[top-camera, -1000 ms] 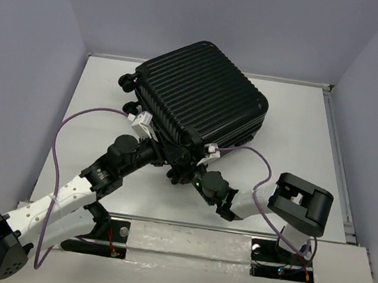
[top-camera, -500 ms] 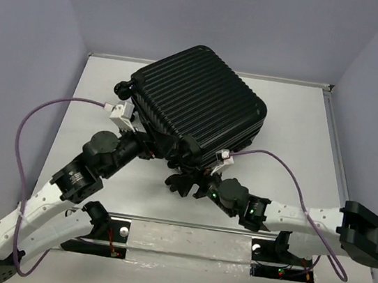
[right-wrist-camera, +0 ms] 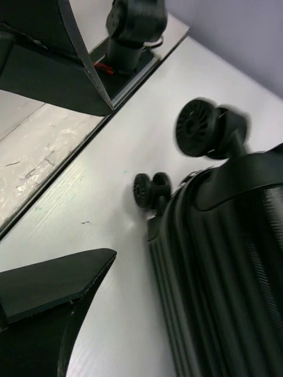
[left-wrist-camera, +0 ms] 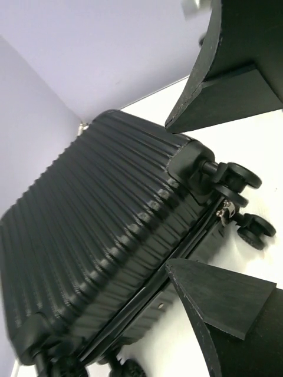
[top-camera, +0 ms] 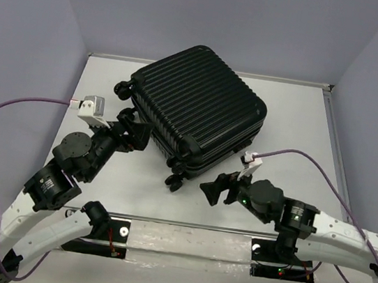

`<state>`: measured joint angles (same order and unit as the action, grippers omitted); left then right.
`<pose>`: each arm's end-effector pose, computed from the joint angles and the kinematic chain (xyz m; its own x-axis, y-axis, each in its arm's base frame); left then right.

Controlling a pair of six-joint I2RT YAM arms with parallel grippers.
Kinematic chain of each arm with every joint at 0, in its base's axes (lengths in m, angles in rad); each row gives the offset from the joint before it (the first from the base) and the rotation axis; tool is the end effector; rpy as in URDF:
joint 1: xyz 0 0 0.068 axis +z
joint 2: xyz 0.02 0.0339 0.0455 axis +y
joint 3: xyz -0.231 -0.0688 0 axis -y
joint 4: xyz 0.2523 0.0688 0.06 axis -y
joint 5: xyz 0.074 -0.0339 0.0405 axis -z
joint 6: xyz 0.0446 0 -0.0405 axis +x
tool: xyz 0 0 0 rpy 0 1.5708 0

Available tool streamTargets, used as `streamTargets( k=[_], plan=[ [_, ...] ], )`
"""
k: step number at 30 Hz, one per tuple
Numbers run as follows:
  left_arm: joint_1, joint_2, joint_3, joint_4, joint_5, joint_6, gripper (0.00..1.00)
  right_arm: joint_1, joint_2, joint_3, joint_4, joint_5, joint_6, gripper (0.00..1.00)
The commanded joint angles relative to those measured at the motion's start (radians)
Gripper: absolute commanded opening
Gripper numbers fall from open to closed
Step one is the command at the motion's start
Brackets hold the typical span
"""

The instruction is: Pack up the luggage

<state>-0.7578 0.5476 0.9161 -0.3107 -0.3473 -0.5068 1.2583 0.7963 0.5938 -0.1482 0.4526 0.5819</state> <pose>0.1210 -0.0936 0.3873 -0.1572 -0.4796 -0.8633 0.3696 0.7821 -0.5018 0.0877 0.2079 0.2474 -0.4892 0.0936 -0.8671 -0.5514 0.7371 0.3906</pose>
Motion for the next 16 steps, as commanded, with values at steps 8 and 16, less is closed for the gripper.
streamTargets(
  k=[8,16],
  plan=[
    [0.0,-0.116,0.084,0.091,-0.042,0.096,0.99,0.006,-0.504,0.218,-0.128,0.17,-0.24,1.0],
    [0.0,-0.153,0.026,0.125,-0.033,0.093,0.99,0.006,-0.517,0.144,-0.126,0.27,-0.203,1.0]
  ],
)
